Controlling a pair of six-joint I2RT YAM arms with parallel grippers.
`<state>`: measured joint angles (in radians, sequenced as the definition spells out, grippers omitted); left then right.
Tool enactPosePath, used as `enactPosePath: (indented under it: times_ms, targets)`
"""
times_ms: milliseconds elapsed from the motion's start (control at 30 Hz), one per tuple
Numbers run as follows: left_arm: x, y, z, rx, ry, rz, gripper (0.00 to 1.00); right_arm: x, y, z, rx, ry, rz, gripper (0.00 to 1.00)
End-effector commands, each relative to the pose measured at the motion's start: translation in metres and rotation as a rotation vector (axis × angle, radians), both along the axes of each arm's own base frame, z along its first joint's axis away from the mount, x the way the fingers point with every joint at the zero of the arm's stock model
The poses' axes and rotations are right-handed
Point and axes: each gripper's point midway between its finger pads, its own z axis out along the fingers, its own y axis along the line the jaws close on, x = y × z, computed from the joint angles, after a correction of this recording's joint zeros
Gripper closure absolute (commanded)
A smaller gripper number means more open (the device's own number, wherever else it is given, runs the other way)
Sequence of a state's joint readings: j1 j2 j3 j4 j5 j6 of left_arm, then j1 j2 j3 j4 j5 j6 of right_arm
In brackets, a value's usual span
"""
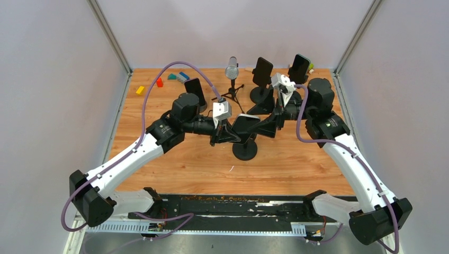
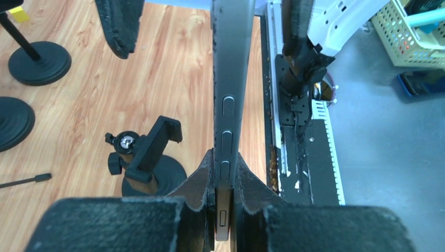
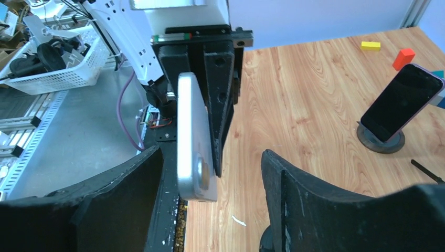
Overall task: Place the phone on the phone stand
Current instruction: Pick up the phone at the center of the board.
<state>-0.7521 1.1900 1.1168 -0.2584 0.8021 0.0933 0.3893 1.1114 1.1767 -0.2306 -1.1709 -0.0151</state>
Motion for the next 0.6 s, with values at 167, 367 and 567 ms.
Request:
enactPosePath:
  times_ms: [167, 367, 567]
  targets:
    - [0.006, -0.022, 0.035, -0.166, 0.018, -0.026, 1.00, -0.005, 0.004, 0.007, 0.042, 0.019, 0.075, 0.41]
    - [0.007, -0.024, 0.032, -0.166, 0.029, -0.028, 1.00, -0.002, 0.006, -0.001, 0.035, 0.044, 0.083, 0.56]
    - [0.007, -0.024, 0.028, -0.163, 0.035, -0.030, 1.00, -0.001, 0.006, 0.000, 0.035, 0.048, 0.086, 0.67]
